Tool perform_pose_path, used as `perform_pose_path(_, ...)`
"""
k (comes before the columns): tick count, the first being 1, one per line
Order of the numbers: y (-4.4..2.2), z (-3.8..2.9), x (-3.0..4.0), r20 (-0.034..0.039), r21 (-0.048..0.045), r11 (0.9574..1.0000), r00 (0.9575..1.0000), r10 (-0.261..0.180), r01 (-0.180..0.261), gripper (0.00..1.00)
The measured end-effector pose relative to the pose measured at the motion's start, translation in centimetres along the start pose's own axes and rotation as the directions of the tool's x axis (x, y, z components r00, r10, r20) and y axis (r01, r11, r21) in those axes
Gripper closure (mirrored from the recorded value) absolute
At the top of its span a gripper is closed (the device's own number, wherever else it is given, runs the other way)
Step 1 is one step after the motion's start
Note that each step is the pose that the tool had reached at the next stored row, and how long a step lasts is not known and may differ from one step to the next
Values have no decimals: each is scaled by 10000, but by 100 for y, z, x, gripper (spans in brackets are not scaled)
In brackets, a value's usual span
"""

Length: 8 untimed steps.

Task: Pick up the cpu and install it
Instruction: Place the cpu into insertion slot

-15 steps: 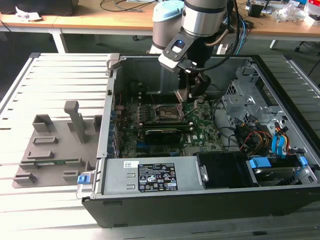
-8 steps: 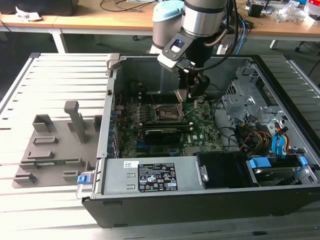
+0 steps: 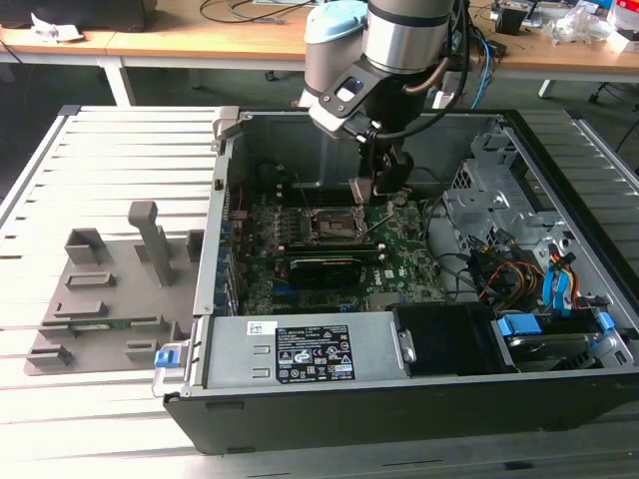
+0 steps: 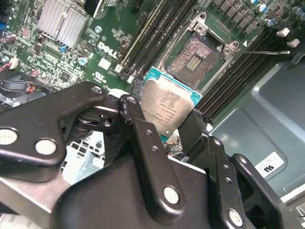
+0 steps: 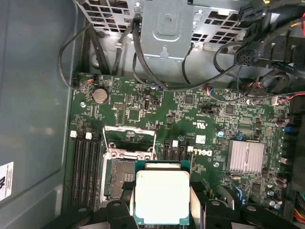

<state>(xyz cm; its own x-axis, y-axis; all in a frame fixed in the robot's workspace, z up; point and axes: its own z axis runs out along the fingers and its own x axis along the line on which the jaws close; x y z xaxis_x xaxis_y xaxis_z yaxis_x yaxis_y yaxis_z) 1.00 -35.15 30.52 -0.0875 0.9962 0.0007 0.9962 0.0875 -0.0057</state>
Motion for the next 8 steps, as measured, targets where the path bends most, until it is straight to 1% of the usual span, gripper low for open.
perform_pose_path(1,0,1,0,-1,0,9999,9999,147,-147,45)
perform_pose_path(5,0,1,0,-1,0,9999,9999,167,-167,45)
perform_pose_path(8,0,35,0,-2,0,9999,9999,167,-167,45)
